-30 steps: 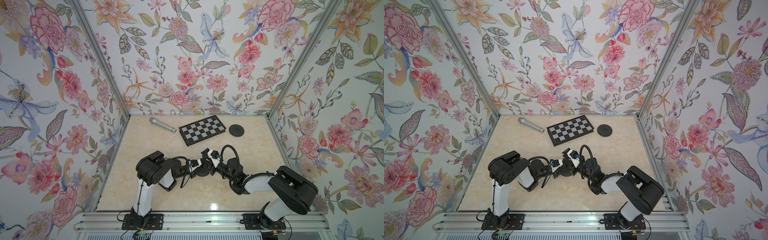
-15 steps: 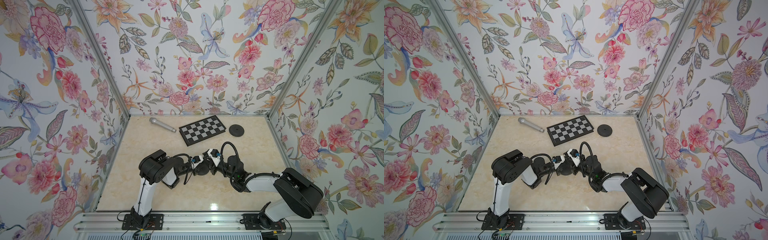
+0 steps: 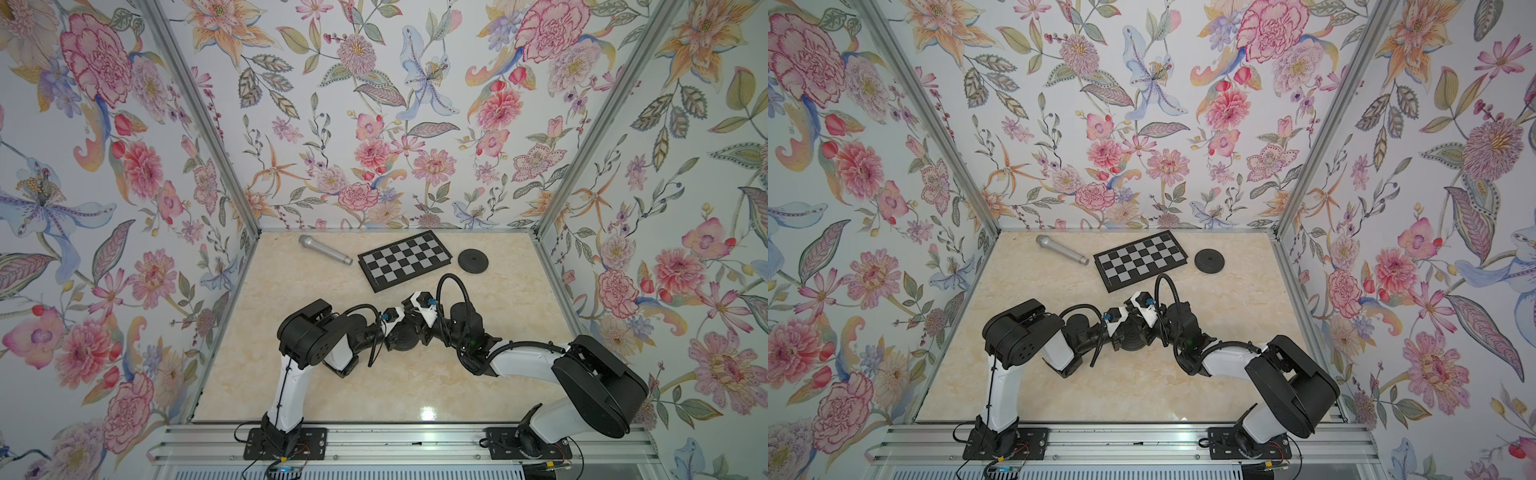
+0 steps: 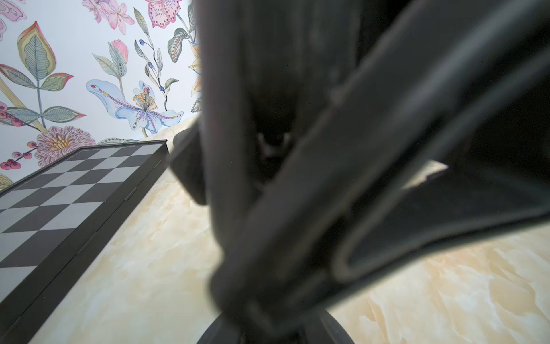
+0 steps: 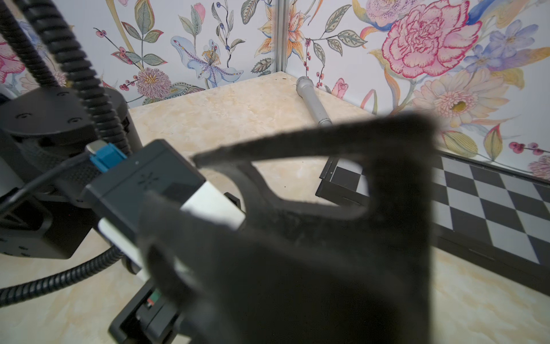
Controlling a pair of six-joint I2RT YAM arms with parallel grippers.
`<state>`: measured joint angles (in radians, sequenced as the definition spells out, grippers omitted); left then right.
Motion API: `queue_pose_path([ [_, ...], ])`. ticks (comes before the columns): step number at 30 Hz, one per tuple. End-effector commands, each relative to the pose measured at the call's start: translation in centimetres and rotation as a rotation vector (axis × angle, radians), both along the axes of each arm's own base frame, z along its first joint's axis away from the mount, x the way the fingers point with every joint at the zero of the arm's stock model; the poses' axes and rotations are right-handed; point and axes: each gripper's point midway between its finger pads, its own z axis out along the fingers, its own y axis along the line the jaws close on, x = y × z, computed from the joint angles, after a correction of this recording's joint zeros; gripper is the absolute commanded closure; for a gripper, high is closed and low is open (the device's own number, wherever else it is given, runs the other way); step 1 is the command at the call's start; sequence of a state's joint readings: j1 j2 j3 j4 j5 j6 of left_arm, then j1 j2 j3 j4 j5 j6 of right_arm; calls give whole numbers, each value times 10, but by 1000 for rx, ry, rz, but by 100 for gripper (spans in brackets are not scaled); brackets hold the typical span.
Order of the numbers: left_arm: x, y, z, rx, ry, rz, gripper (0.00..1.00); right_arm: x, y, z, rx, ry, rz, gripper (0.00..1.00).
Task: Assemble a microphone stand
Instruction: Hold the microphone stand pole at the microphone stand base, then screw the microphone stand pole into the microphone stand base.
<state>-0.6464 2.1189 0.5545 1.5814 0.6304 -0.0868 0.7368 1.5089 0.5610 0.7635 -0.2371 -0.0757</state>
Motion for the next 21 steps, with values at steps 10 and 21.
queue_pose_path([
  [10,-20,-4,66,-164,-238,-94,64,1,-23,-31,-134,136,-81,100],
  [21,-15,0,76,-177,-264,-93,60,-2,-43,-30,-134,159,-121,100],
])
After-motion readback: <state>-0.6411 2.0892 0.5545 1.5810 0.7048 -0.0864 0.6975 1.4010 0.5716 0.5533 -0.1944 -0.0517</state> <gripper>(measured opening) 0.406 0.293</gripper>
